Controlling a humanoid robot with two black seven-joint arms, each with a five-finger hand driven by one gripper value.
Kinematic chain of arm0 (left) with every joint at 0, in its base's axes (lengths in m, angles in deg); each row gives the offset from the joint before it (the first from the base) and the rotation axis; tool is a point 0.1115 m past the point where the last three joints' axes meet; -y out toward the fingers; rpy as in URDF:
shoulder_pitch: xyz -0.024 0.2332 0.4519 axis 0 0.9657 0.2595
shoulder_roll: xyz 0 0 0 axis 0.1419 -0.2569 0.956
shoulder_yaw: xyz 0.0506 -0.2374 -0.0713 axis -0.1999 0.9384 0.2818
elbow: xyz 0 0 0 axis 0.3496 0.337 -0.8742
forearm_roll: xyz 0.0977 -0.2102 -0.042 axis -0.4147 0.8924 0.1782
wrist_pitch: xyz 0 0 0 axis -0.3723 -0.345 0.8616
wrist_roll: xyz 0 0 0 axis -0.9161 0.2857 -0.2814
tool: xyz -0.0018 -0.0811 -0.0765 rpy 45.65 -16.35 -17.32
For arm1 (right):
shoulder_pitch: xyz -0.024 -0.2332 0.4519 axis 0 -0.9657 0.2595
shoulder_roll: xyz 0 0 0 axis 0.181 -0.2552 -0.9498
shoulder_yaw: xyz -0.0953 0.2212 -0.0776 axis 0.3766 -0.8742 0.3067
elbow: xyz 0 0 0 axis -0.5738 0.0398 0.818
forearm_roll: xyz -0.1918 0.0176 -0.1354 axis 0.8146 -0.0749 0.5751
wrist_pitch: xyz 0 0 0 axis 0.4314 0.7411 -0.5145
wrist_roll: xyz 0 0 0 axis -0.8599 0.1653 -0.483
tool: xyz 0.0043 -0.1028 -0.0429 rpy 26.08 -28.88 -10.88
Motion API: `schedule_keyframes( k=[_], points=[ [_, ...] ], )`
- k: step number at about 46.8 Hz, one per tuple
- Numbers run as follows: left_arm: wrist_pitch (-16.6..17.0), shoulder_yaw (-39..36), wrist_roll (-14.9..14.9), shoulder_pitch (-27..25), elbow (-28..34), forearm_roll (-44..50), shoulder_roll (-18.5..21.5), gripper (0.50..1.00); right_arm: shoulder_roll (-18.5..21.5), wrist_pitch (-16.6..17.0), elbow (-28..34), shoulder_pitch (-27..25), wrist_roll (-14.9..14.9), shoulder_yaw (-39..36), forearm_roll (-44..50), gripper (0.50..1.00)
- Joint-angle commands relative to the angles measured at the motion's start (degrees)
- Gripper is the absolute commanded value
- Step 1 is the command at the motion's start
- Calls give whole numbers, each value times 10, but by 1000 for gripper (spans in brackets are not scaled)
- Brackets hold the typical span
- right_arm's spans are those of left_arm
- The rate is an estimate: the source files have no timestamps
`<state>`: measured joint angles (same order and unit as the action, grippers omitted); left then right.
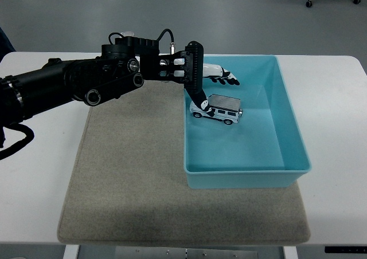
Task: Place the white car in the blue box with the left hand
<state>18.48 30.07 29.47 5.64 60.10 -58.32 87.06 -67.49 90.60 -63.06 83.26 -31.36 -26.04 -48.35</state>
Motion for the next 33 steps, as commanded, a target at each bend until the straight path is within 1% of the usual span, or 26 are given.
schedule_keyframes(
  k=[1,2,7,14,18,23,28,33],
  points=[
    [6,1,0,-6,1,3,0,956,0,0,0,0,0,0,0,936],
    [9,2,-1,-7,1,3,0,968,0,0,0,0,0,0,0,936],
    [18,3,-1,-10,-1,4,1,973,0,0,0,0,0,0,0,936],
    [18,24,-1,-29,-21,5,6,973,0,0,0,0,0,0,0,936],
    [17,45,-1,-39,-26,4,9,992,0,0,0,0,0,0,0,936],
    [17,54,-1,-54,-32,5,12,992,0,0,0,0,0,0,0,936],
    [17,55,-1,-62,-57,6,23,992,0,0,0,0,0,0,0,936],
    [18,55,-1,-58,-98,6,24,992,0,0,0,0,0,0,0,936]
  ],
)
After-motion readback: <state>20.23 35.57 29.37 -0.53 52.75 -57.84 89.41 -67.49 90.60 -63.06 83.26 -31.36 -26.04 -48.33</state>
